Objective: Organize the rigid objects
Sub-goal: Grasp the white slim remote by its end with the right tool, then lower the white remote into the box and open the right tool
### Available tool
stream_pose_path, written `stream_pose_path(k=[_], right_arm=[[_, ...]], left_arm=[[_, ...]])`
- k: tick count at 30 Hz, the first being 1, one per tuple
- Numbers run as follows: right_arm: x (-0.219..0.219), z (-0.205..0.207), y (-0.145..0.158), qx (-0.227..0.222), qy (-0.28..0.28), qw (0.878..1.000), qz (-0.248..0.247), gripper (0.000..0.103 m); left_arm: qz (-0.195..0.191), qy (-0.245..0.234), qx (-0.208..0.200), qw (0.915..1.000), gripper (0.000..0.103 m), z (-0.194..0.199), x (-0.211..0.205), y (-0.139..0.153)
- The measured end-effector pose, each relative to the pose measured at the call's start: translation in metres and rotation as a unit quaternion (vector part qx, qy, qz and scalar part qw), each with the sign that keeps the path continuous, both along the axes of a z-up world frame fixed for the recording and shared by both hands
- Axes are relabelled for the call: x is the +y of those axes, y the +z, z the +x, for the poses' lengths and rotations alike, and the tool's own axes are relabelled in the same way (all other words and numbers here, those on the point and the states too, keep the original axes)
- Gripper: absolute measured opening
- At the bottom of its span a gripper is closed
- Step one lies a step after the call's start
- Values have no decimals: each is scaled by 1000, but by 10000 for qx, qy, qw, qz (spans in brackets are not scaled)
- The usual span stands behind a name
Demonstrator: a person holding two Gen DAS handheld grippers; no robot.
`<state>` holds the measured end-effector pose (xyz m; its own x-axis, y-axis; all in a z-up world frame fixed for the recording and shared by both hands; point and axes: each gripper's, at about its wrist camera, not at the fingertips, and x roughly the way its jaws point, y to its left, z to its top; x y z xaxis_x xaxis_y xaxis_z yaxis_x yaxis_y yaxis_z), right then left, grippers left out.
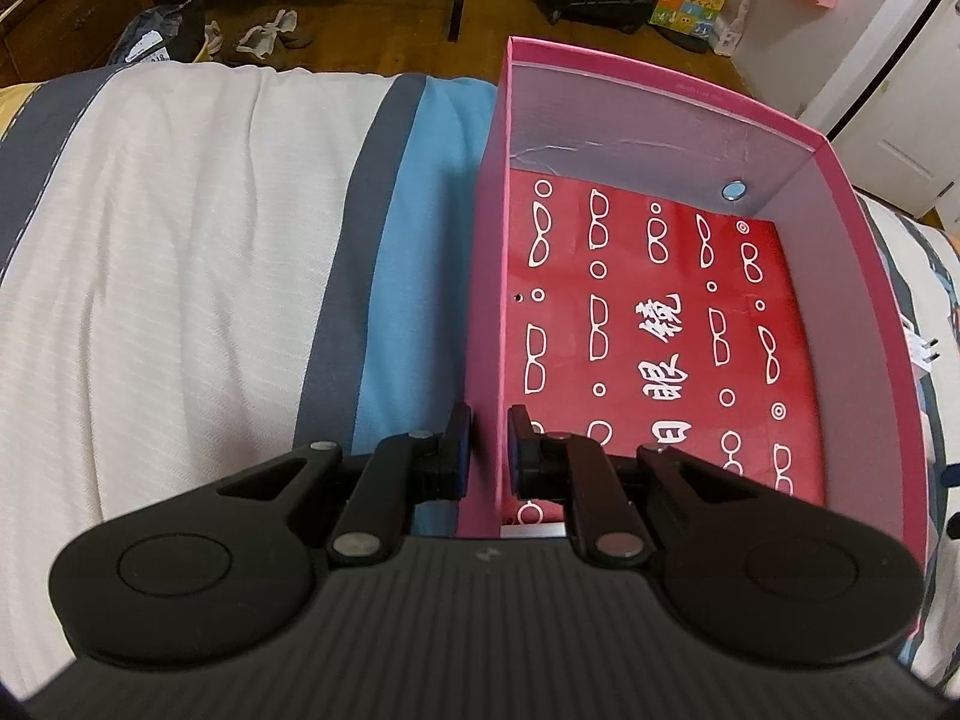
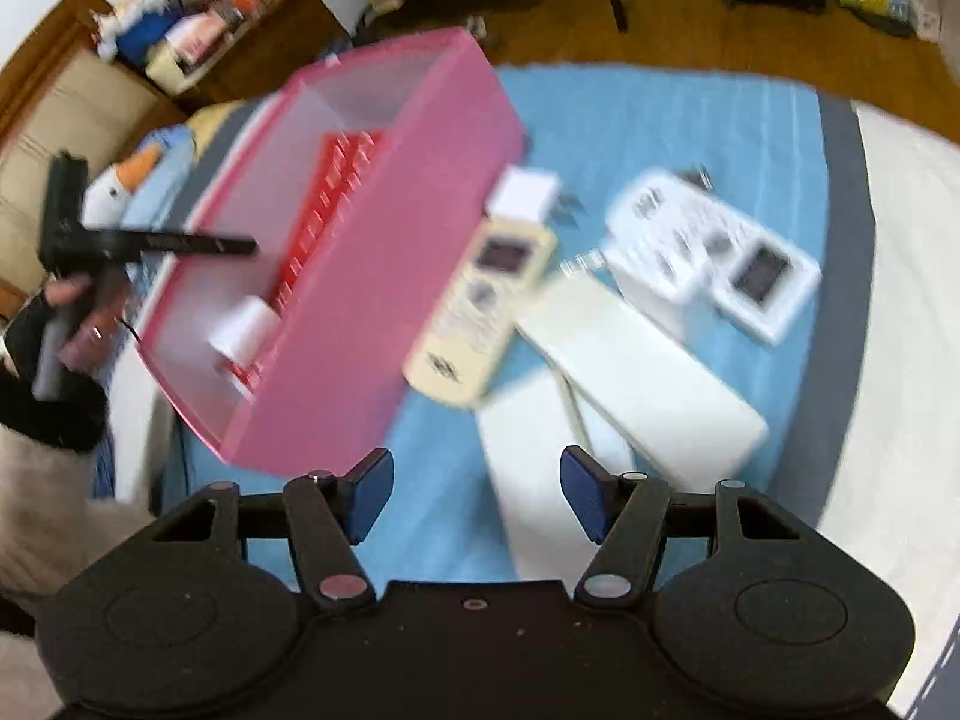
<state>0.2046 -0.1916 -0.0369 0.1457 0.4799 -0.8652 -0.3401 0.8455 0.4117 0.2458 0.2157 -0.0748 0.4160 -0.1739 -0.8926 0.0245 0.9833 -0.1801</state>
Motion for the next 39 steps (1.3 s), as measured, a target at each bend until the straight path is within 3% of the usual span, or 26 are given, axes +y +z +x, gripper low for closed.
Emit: stream_pose_path(k=[7, 9, 11, 15, 20, 26, 31, 35, 39], right_arm=[[-2, -5, -31, 49, 542, 9970, -558, 65], [0, -6, -41, 102, 633, 9958, -652, 53], [5, -9, -44, 90, 692, 9951, -703, 50], [13, -16, -29, -188, 762, 9933, -850, 33], [30, -31, -11, -422, 955, 9896, -986, 20], [55, -44, -7, -538, 1268, 9849, -1045, 20], [80, -41, -16, -707, 1494, 9763, -1398, 23], [88, -31, -22, -790, 1269, 9789, -1394, 21], [87, -44, -5, -1098, 1276, 9758, -1399, 21]], left_arm=[[111, 35, 59, 9999, 11, 2, -6, -1], [149, 38, 79, 9999, 11, 2, -8, -1], [176, 46, 94, 9998, 11, 2, -8, -1], [192, 80, 120, 9997, 11, 2, -9, -2], [186, 95, 138, 9997, 11, 1, -8, -4], [158, 104, 92, 9998, 11, 0, -8, -3], [124, 107, 87, 9998, 11, -1, -6, -3], [116, 121, 96, 9998, 10, -1, -5, -3], [152, 35, 119, 9998, 9, 2, -5, -2]])
